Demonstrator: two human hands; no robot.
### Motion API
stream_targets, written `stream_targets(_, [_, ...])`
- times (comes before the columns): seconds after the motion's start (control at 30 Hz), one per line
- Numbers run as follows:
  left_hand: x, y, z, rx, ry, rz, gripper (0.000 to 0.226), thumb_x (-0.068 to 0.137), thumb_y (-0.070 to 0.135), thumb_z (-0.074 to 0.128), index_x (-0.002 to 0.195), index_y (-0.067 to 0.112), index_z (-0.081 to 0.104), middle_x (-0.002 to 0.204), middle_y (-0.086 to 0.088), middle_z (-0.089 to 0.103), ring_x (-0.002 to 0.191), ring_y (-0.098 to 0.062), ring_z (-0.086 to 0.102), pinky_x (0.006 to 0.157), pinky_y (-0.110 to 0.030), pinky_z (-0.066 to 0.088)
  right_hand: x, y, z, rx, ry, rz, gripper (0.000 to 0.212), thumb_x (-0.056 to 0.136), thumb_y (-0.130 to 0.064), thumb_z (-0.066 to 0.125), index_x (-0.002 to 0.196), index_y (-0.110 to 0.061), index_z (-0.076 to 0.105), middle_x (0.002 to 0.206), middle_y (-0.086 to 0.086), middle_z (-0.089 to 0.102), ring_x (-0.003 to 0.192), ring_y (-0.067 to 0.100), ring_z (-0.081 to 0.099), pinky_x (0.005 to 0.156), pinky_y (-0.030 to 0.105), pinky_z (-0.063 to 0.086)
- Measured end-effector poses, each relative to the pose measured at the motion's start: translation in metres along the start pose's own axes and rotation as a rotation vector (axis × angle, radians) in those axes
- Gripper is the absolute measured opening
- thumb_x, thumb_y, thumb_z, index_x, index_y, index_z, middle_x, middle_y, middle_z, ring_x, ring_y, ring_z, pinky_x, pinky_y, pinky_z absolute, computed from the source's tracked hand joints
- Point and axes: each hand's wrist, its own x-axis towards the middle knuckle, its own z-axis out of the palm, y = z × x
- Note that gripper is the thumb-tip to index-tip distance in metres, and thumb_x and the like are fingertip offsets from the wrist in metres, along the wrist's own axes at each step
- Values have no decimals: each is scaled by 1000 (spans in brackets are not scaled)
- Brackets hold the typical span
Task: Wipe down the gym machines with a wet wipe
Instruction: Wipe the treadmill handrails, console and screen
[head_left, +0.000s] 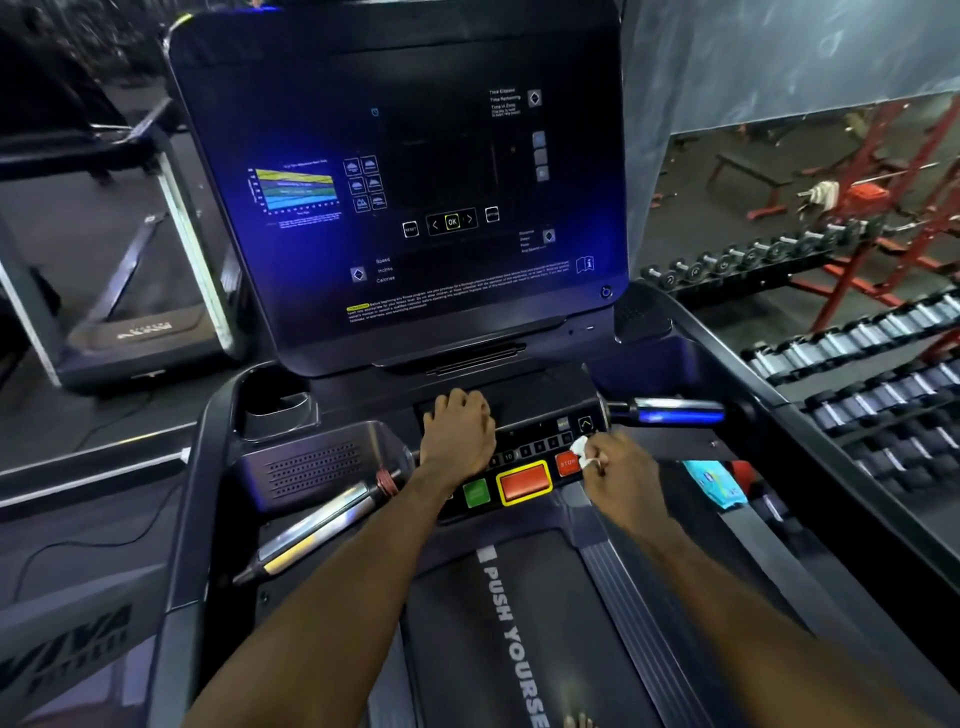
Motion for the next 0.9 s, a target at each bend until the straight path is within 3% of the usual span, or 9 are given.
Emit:
stream_targets(0.07, [1, 2, 0, -5, -4, -18, 28, 98, 29, 41, 118, 13, 53, 124, -10, 50, 113, -29, 44, 95, -47, 41, -5, -23, 10, 98, 11, 157, 16, 76, -4, 62, 76, -20, 60, 78, -1, 59, 69, 19, 53, 63, 27, 37])
stream_targets(0.2, [0, 3, -2, -21, -21, -31, 27, 99, 27, 41, 119, 14, 53, 125, -9, 49, 114, -29, 44, 97, -47, 40, -12, -50, 22, 261, -101, 140, 19, 76, -4, 64, 71, -22, 59, 70, -7, 64, 64, 14, 62, 62, 32, 51])
stream_targets(0.33, [-4, -2, -7, -90, -31, 11, 28, 100, 23, 41, 120, 14, 58, 124, -8, 52, 114, -27, 45, 99, -44, 41, 0, -33, 4, 248, 27, 346, 22, 79, -1, 62, 72, -22, 56, 72, 1, 67, 75, 25, 66, 64, 28, 44])
stream_targets(0.47, [-10, -7, -6, -187, 49, 17, 26, 95, 11, 45, 107, 11, 69, 114, -11, 59, 110, -29, 51, 99, -33, 38, -5, -57, 14, 290, -119, 188, 25, 78, -5, 63, 71, -29, 59, 77, -8, 68, 74, 14, 67, 71, 35, 55])
stream_targets(0.57, [-22, -16, -8, -235, 139, -10, 24, 92, 6, 48, 99, 9, 71, 109, -11, 58, 105, -27, 49, 95, -32, 42, -11, -72, 20, 162, -129, 136, 17, 80, -12, 60, 80, -28, 58, 89, -7, 63, 82, 18, 62, 74, 37, 51])
stream_targets(0.7, [-38, -36, -8, -229, 201, 35, 24, 94, 3, 48, 104, 5, 70, 110, -9, 55, 105, -18, 43, 85, -6, 28, -37, -99, 36, 49, -103, -4, 12, 85, -14, 59, 95, -19, 61, 96, 0, 58, 84, 22, 58, 69, 32, 45])
stream_targets(0.77, [-41, -39, -10, -223, 180, 63, 24, 95, 1, 48, 108, 3, 68, 111, -9, 56, 104, -17, 43, 86, -9, 28, -51, -121, 53, 60, -170, -87, 16, 87, -14, 59, 102, -17, 62, 103, 3, 59, 91, 24, 60, 75, 34, 50])
stream_targets(0.87, [-43, -43, -10, -209, 169, 126, 27, 91, -1, 48, 108, 2, 69, 109, -13, 61, 101, -28, 51, 92, -31, 43, -63, -140, 64, 93, -206, -98, 21, 88, -13, 59, 109, -14, 61, 109, 7, 57, 97, 27, 60, 79, 37, 48])
stream_targets(0.9, [-43, -45, -13, -204, 156, 137, 27, 92, -1, 48, 109, 3, 68, 109, -13, 61, 101, -29, 51, 92, -32, 43, -61, -139, 63, 86, -203, -117, 21, 89, -13, 58, 110, -14, 61, 110, 7, 57, 97, 27, 60, 78, 36, 48])
